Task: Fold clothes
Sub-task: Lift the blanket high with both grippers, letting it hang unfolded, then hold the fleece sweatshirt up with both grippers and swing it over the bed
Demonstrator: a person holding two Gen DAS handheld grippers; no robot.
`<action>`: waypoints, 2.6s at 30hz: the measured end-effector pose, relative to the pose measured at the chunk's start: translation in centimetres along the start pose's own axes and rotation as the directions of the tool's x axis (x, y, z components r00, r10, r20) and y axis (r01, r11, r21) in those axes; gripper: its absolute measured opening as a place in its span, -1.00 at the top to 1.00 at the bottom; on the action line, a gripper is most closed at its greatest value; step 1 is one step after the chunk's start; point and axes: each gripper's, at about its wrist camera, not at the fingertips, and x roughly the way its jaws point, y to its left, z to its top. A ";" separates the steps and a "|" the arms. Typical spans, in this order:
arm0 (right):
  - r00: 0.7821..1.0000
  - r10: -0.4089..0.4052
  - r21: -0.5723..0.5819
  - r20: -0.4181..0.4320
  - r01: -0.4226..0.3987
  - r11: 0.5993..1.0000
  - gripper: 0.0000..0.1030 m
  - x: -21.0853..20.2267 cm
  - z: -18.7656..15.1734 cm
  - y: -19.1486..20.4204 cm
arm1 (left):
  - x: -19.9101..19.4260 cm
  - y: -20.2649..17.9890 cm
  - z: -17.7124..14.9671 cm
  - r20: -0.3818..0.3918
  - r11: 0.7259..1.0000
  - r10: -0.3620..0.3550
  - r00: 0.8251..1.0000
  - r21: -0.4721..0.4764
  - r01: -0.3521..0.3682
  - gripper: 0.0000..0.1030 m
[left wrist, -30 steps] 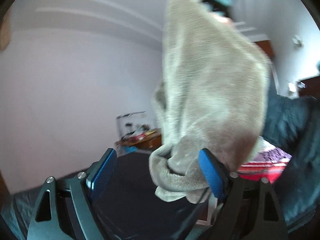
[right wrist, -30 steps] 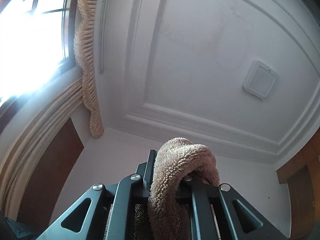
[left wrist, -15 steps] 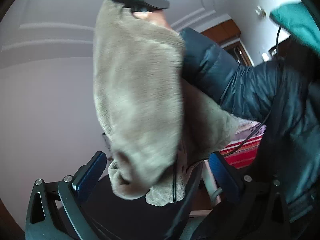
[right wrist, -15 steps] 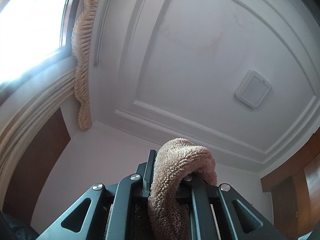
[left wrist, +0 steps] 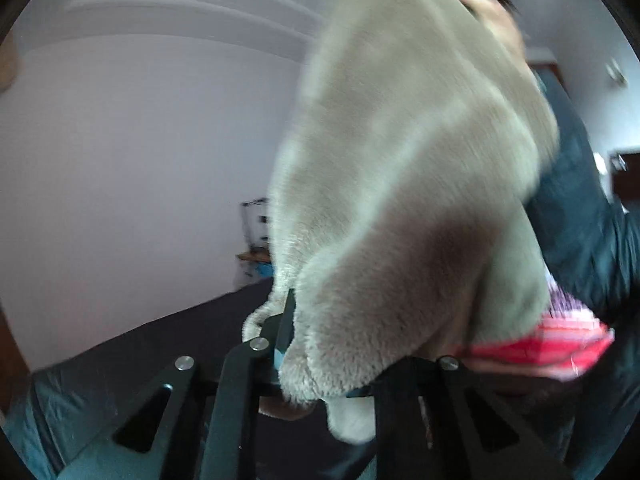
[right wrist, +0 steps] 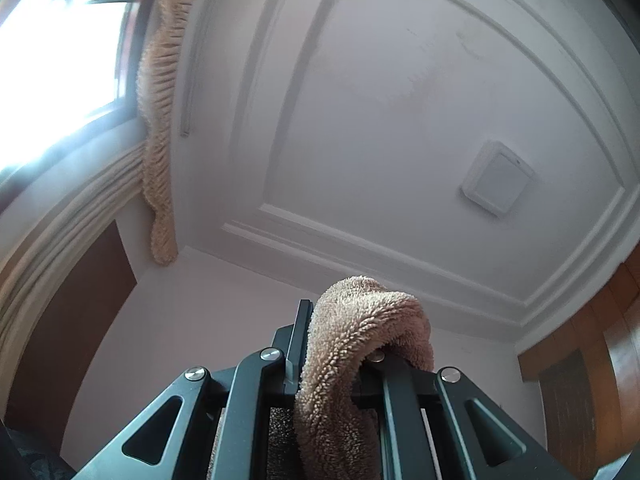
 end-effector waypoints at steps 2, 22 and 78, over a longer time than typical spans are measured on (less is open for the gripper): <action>0.999 0.004 0.045 -0.043 -0.002 0.999 0.78 0.1 -1.0 -1.4 | -1.3 2.2 1.4 0.051 0.994 0.080 0.996 -0.084 -0.075 0.75; 0.997 -0.070 0.053 -0.007 0.071 0.996 0.78 -4.3 -3.9 -3.0 | -16.0 0.3 11.6 0.457 0.935 0.332 0.825 -0.271 -0.227 0.76; 0.964 -0.159 -0.060 0.213 0.175 0.983 0.78 -8.3 -1.0 1.5 | -21.1 7.4 15.3 0.532 0.762 0.641 0.553 -0.360 -0.538 0.68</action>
